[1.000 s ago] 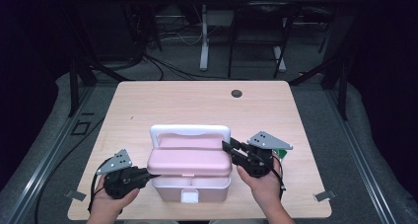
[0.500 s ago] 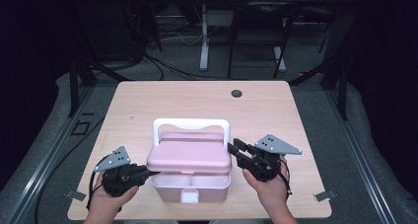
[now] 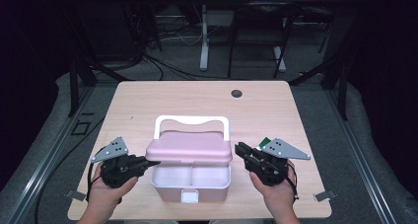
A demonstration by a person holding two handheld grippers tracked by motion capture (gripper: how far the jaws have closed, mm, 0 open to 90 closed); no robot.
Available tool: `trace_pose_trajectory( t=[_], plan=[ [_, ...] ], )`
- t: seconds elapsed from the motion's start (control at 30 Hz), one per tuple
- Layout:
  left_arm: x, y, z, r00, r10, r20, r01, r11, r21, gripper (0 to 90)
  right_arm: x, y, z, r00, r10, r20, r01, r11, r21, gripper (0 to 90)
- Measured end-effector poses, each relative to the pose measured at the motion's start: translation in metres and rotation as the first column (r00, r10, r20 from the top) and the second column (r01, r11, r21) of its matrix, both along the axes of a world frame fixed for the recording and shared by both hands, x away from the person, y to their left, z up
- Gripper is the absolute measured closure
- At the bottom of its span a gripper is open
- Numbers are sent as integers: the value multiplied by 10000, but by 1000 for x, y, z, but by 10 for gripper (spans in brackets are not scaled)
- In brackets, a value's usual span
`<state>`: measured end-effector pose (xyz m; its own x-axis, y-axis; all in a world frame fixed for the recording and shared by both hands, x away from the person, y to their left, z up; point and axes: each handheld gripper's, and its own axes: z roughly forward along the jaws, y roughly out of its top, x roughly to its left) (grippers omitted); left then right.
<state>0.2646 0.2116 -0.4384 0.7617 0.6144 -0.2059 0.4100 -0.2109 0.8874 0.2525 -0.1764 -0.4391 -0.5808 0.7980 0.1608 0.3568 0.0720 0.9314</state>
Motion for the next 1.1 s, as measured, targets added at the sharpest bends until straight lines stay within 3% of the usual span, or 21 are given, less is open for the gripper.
trace_pose_trajectory(
  t=[0.03, 0.57, 0.6, 1.1],
  plan=[
    [1, 0, 1, 10000, 5, 17, -5, 10000, -9, 895, 0, 1, -2, 9999, -39, 122, 38, 9999, 95, 817],
    [11, -1, 13, 9999, 138, 95, -136, 9998, -125, 895, -9, 9, -27, 9966, 521, -632, -559, 9967, -592, 872],
    [11, -1, 14, 9998, 167, 108, -166, 9998, -120, 895, -9, 11, -29, 9975, 501, -489, -527, 9972, -533, 874],
    [21, -2, 23, 9994, 314, 124, -311, 9994, -175, 895, -16, 26, -44, 9910, 1110, -744, -1172, 9895, -852, 900]
  ],
)
